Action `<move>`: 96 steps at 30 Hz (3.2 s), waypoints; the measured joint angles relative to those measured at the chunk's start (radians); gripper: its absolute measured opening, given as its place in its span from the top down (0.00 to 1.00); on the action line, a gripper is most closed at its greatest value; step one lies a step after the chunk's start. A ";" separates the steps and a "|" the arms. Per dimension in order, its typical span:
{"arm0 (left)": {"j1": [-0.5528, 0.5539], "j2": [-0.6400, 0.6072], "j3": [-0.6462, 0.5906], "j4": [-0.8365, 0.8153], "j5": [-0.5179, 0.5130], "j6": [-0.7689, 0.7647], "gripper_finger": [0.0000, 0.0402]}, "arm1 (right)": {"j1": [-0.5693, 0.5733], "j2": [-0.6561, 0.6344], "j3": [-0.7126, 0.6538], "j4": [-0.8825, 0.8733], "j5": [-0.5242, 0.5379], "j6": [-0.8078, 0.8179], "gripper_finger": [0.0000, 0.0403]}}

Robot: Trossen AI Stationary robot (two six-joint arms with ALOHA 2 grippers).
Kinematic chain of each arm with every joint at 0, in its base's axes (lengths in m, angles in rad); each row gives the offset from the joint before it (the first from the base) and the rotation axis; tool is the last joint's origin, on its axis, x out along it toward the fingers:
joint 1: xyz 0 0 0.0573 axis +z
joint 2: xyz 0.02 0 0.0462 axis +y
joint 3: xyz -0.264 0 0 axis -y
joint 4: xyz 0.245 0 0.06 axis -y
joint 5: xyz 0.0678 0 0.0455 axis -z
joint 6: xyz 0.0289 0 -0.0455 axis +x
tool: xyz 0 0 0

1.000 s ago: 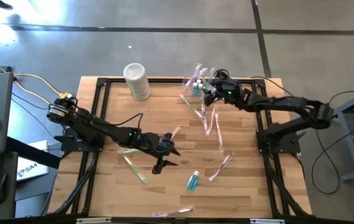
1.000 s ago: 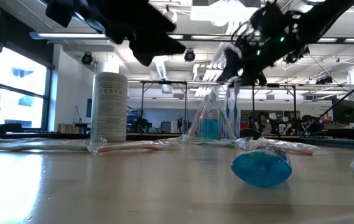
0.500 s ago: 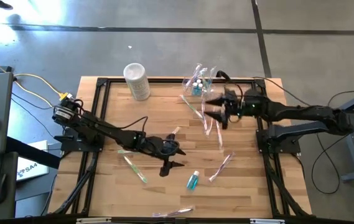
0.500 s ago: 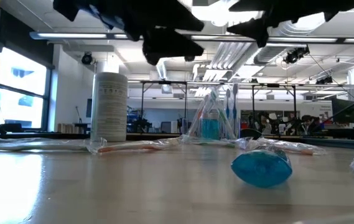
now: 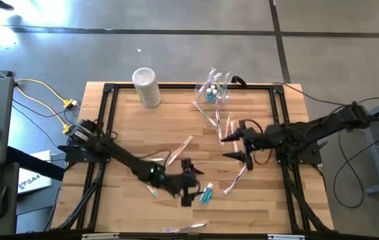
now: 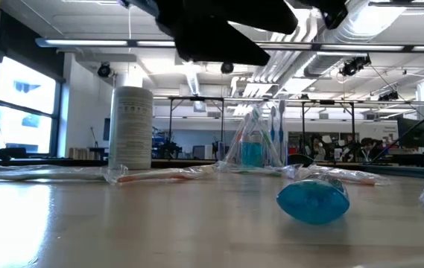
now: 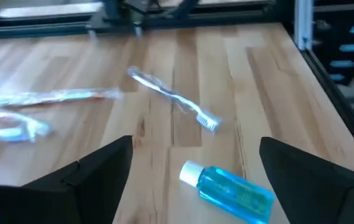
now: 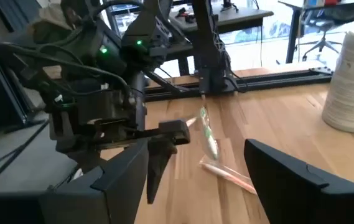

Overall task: Pick & Place toothbrushing station
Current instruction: Put the blue mouthwash into the transparent organizer

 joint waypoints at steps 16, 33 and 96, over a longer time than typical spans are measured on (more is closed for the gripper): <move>-0.057 0.340 0.308 -0.079 -0.282 -0.276 0.14 | 0.290 0.000 0.000 -0.025 0.105 0.038 0.36; -0.060 0.421 0.367 -0.355 -0.167 -0.780 0.14 | 0.486 0.000 0.000 -0.083 0.105 0.064 0.36; -0.097 0.267 0.436 -0.205 -0.453 0.105 0.81 | 0.474 0.374 -0.059 0.333 0.402 0.174 0.49</move>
